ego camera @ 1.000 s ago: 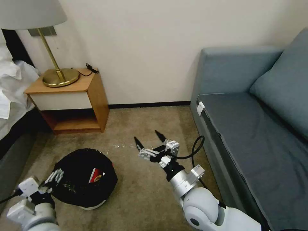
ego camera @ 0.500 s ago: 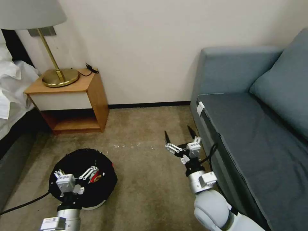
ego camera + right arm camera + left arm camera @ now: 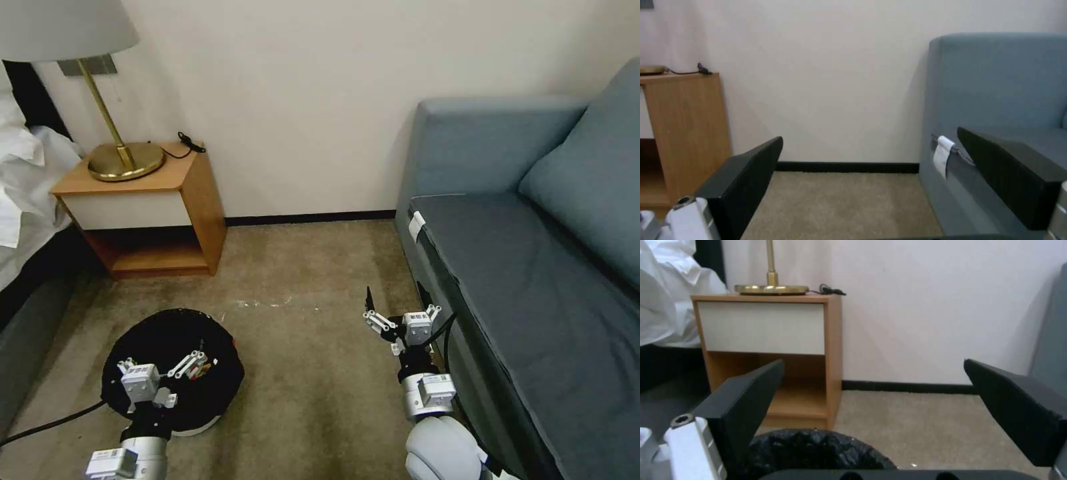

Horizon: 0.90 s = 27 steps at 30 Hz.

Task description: Pick up the trash bin, then pick up the garbage on the floor and place it into the trash bin.

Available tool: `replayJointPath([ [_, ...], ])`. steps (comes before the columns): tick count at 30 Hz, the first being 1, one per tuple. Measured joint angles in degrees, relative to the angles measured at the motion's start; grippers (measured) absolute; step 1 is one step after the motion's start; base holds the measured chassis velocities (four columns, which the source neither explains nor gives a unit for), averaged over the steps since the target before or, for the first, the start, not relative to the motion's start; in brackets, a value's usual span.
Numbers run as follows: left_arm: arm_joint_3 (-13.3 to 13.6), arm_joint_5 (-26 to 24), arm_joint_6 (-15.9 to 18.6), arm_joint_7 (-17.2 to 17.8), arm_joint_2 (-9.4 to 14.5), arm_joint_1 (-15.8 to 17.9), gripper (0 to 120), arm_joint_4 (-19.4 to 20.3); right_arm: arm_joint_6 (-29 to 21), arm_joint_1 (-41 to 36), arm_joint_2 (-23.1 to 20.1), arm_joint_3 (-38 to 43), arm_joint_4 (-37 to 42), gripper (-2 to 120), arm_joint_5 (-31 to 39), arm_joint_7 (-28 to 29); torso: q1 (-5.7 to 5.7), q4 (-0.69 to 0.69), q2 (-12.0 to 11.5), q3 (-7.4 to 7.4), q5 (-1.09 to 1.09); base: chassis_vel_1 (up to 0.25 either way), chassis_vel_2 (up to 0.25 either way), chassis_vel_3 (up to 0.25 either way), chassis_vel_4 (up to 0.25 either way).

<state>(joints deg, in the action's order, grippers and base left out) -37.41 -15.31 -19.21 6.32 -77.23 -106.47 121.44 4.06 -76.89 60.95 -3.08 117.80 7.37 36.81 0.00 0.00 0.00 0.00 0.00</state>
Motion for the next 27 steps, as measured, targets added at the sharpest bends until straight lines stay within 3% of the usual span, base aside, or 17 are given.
replayJointPath([
  [27, -0.1, -0.2, 0.1, 0.2, 0.0, 0.0, 100, 0.0, 0.1, 0.2, 0.0, -0.2, 0.0, 100, 0.3, -0.2, 0.00, 0.00, 0.0, 0.00, 0.00, 0.000, 0.000, 0.000, 0.000],
])
